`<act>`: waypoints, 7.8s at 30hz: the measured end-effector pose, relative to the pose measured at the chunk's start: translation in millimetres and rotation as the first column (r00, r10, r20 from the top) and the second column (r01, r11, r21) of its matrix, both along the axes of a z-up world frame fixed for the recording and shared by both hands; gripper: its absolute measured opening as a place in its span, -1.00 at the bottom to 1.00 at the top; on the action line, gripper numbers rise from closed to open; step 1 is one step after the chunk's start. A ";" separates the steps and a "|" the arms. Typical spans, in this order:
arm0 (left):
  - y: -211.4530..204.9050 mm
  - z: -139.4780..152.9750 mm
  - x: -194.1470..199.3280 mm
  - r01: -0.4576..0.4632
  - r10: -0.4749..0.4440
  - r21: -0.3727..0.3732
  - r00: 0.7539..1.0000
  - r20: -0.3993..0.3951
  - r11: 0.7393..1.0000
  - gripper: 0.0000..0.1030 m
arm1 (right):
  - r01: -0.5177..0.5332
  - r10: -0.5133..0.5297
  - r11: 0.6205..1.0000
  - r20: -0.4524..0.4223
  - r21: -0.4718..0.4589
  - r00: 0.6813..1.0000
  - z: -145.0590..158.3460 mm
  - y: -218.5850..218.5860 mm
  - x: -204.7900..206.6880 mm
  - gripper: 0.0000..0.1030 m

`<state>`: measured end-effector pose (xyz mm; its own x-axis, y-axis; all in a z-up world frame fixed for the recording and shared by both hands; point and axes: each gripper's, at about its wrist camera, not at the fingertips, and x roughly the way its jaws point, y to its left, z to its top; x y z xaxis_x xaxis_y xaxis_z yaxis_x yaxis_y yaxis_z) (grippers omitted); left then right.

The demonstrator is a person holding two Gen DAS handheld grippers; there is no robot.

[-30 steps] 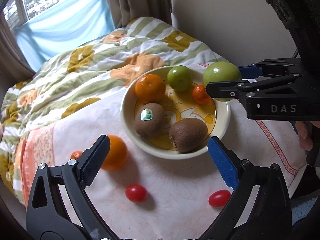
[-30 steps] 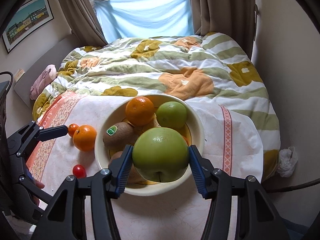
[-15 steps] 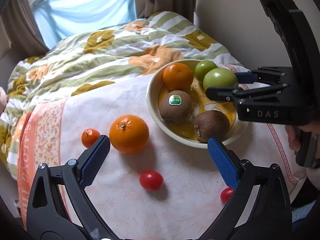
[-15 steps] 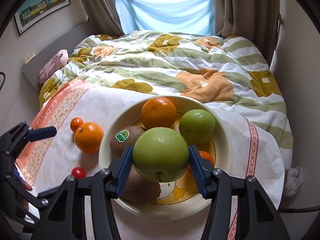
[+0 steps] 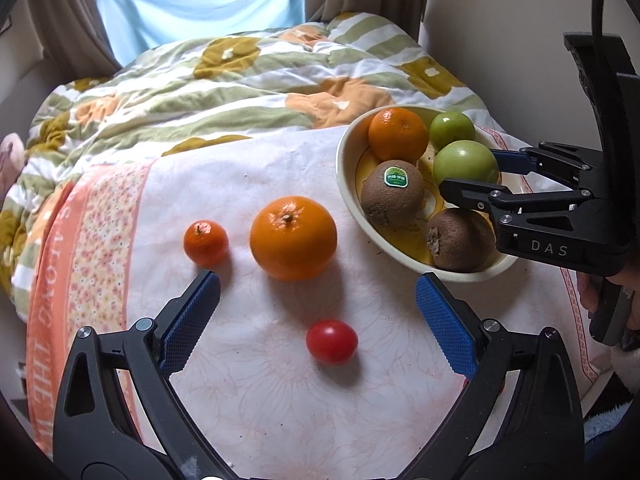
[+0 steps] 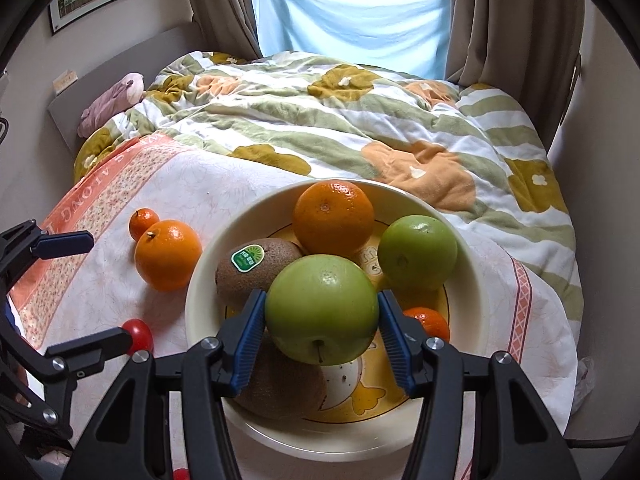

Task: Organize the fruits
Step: 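Open both tools and withdraw them from the bowl, then grasp a red cherry tomato with the left tool while the right tool grasps another, then carry both tomatoes over the bowl and release them inside, then withdraw both tools from the bowl toward the remaining orange and tangerine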

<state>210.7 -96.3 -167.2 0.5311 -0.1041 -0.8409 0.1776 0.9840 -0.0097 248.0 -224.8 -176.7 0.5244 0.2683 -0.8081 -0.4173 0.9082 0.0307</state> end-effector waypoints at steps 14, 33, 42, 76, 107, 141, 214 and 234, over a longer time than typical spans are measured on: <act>17.5 20.1 -14.5 -0.043 0.043 -0.012 0.999 0.029 0.999 0.99 | 0.010 -0.013 0.999 0.046 0.054 0.999 19.9 -4.9 -20.8 0.85; 63.3 92.9 -47.7 0.006 0.003 -0.057 0.989 0.149 0.998 0.99 | 0.207 -0.213 0.975 0.074 0.087 0.974 102.2 -10.8 -75.5 0.85; 88.5 111.9 -57.3 0.103 -0.089 -0.078 0.981 0.172 0.992 0.99 | 0.324 -0.327 0.945 0.081 0.046 0.942 120.2 19.9 -119.1 0.85; 36.4 -18.8 -17.3 0.442 -0.445 -0.123 0.896 0.005 0.889 0.72 | 0.704 -0.697 0.707 -0.097 0.072 0.710 3.8 50.6 -174.6 0.85; 7.7 -52.5 -21.1 0.542 -0.543 -0.030 0.837 -0.069 0.840 -0.27 | 0.694 -0.686 0.720 -0.136 0.011 0.715 -38.7 50.3 -156.2 0.19; -1.7 46.5 -19.0 0.404 -0.400 -0.081 0.914 0.063 0.911 -0.27 | 0.550 -0.550 0.831 -0.025 0.079 0.835 53.3 22.5 -132.9 -0.36; -45.4 44.9 6.5 0.111 -0.108 -0.038 0.991 0.076 0.993 1.00 | 0.208 -0.196 0.965 -0.091 0.158 0.976 41.7 -45.9 -33.4 -0.36; -16.9 27.3 -4.6 -0.001 0.001 -0.041 1.000 0.016 0.999 1.00 | 0.150 -0.136 0.973 -0.088 0.174 0.987 14.7 -32.8 -28.7 0.84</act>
<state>206.1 -113.3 -139.9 0.5448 -0.1376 -0.8272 0.1772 0.9831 -0.0469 219.3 -257.6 -162.0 0.5076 0.3390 -0.7921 -0.2740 0.9351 0.2247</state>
